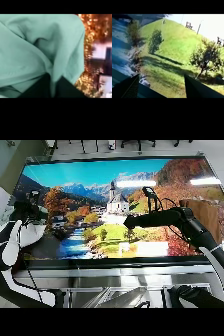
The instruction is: Fold the shirts.
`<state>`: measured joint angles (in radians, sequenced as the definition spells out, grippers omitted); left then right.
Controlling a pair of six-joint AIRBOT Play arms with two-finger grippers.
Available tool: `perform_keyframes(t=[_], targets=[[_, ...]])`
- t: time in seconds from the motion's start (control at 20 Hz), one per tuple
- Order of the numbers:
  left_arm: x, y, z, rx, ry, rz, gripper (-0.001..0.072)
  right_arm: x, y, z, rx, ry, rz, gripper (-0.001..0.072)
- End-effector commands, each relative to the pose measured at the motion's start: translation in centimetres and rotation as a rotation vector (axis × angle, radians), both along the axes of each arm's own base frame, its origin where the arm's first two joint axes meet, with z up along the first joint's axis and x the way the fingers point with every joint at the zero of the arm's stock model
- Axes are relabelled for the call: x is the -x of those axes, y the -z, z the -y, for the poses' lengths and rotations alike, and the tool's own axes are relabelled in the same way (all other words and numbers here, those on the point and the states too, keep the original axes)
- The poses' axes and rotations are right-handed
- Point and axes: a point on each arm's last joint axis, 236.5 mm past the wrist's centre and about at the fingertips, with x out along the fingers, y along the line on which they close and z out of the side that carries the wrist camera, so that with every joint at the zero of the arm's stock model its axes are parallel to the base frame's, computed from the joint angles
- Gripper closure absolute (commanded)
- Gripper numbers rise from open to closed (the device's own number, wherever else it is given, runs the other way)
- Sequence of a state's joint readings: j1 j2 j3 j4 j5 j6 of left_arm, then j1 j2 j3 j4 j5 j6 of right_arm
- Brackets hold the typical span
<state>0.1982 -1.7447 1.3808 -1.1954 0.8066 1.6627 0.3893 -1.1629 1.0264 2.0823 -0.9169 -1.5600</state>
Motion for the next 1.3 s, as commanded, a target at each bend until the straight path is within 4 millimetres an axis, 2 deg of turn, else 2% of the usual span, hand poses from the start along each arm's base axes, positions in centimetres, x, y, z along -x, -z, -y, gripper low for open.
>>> perform_keyframes(t=[0.0,0.05,0.15,0.2,0.25,0.3,0.4,0.5,0.55,0.6,0.7,0.75,0.85,0.9,1.0,1.1,1.15,1.2,1.25], targets=[[-1.5,-2.3,0.3,-0.008,-0.012,0.005,0.0697,0.0,-0.1,-0.2,-0.01,0.003,-0.004,0.0115],[-2.4,-4.5,1.1,-0.009,-0.008,0.035,0.0697,0.0,-0.1,-0.2,-0.012,0.003,-0.004,0.0133],[-4.3,-10.4,4.7,0.034,0.017,0.134,0.0697,0.1,-0.3,-0.5,-0.03,0.005,-0.011,0.0415],[-5.1,-14.0,7.6,0.079,0.043,0.194,0.0697,0.0,-0.6,-0.6,-0.035,0.006,-0.007,0.0535],[-5.3,-17.8,11.2,0.134,0.081,0.249,0.0697,-0.2,-1.0,-0.6,-0.038,0.008,0.002,0.0583],[-4.8,-21.2,14.9,0.193,0.128,0.286,0.0697,-0.6,-1.7,-0.4,-0.045,0.015,0.017,0.0582],[-1.8,-27.0,23.1,0.32,0.256,0.32,0.0697,-1.5,-4.2,1.0,-0.063,0.045,0.061,0.0582],[2.2,-30.4,30.1,0.416,0.383,0.312,0.0697,-2.1,-7.2,3.4,-0.079,0.094,0.116,0.0581],[4.1,-31.0,32.9,0.449,0.42,0.3,0.0697,-2.0,-8.4,4.7,-0.083,0.12,0.14,0.0581],[5.6,-30.8,35.2,0.467,0.456,0.28,0.0697,-1.7,-9.4,6.0,-0.082,0.142,0.15,0.058],[8.3,-27.9,39.4,0.488,0.509,0.19,0.0697,-0.3,-10.1,8.2,-0.065,0.161,0.129,0.0562],[9.5,-25.4,41.2,0.487,0.527,0.125,0.0697,0.4,-10.0,9.0,-0.055,0.166,0.107,0.0518],[11.6,-19.7,44.4,0.457,0.581,-0.002,0.0697,1.2,-9.3,10.3,-0.025,0.172,0.064,0.0515],[12.5,-17.0,45.3,0.437,0.598,-0.063,0.0697,1.3,-8.8,10.6,-0.01,0.172,0.047,0.0508],[14.0,-11.9,45.9,0.39,0.598,-0.188,0.0696,1.2,-7.8,11.0,0.016,0.172,0.022,0.0248],[14.6,-9.0,45.3,0.361,0.561,-0.267,0.0696,0.7,-6.6,11.0,0.023,0.172,-0.014,0.0248],[14.7,-8.4,44.7,0.348,0.547,-0.297,0.0627,0.5,-5.8,11.1,0.027,0.173,-0.037,0.0248],[14.6,-8.5,43.5,0.336,0.521,-0.324,0.0311,0.2,-5.0,11.5,0.035,0.181,-0.061,0.0248],[14.4,-9.1,42.1,0.329,0.486,-0.348,0.0067,0.1,-4.0,12.4,0.052,0.195,-0.094,0.0248]])
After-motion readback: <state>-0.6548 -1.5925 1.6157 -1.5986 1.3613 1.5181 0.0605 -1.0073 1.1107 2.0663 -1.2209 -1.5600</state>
